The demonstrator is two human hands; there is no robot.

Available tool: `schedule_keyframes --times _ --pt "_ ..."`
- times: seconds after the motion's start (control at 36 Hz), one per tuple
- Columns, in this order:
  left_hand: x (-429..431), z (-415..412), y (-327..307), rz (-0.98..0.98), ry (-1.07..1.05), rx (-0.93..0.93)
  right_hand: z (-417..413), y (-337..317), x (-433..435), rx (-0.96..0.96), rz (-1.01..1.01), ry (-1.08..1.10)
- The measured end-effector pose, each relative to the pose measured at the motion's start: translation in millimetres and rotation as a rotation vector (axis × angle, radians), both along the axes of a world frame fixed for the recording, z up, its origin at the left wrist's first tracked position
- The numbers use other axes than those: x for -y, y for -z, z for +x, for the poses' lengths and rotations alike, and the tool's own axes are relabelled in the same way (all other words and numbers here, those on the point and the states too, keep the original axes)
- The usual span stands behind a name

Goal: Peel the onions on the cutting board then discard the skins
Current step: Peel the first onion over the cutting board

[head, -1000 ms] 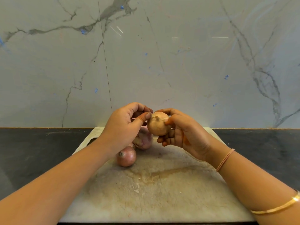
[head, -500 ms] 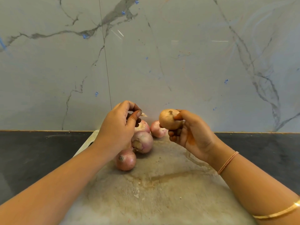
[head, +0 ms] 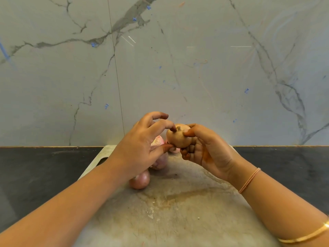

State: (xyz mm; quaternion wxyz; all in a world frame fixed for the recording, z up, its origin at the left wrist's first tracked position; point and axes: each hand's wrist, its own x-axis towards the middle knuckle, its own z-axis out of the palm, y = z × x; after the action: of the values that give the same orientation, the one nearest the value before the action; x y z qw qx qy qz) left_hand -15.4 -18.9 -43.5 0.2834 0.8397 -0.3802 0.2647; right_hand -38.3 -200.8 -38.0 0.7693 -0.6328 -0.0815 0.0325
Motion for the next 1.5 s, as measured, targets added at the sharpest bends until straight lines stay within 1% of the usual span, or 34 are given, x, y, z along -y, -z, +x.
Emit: schedule_keyframes --times 0.08,0.19,0.33,0.53,0.69,0.78,0.83,0.94,1.03,1.11,1.22,1.28,1.36,1.42,1.5 --pt "1 -3 -1 0.028 0.006 -0.014 -1 0 0 0.004 -0.043 0.010" --pt "2 -5 -3 0.056 -0.001 -0.080 -1 0 0 0.010 -0.078 0.016" --pt "2 -4 -3 0.044 0.021 -0.108 -1 0 -2 0.003 -0.088 0.017" --pt "0 0 -3 -0.001 -0.021 -0.077 1 1 0 -0.028 0.017 0.007" --pt "-1 0 -4 -0.048 -0.048 -0.057 2 -3 3 -0.093 0.203 -0.040" --pt "-2 0 -4 -0.057 -0.067 -0.051 4 -6 5 -0.104 0.306 -0.010" --pt "-3 2 -3 -0.064 -0.079 -0.047 6 -5 7 -0.113 0.331 0.024" --pt "-3 2 -5 -0.059 -0.102 -0.083 9 -2 9 -0.120 0.300 0.061" --pt "-2 2 -10 -0.053 -0.112 -0.156 8 -2 7 -0.110 0.256 0.054" --pt "2 0 -19 -0.074 -0.078 -0.309 6 -3 4 -0.088 0.208 0.041" --pt "11 -5 -42 -0.225 0.006 -0.518 3 -4 2 -0.060 0.158 0.025" --pt "17 -7 -55 -0.250 0.028 -0.585 2 -5 1 -0.043 0.130 0.019" --pt "26 -5 -66 -0.187 0.011 -0.619 2 -6 2 -0.016 0.101 0.001" --pt "31 -4 -66 -0.209 0.010 -0.625 2 -7 4 -0.002 0.088 -0.002" --pt "35 -2 -55 -0.272 0.007 -0.556 2 -7 7 0.014 0.050 0.018"
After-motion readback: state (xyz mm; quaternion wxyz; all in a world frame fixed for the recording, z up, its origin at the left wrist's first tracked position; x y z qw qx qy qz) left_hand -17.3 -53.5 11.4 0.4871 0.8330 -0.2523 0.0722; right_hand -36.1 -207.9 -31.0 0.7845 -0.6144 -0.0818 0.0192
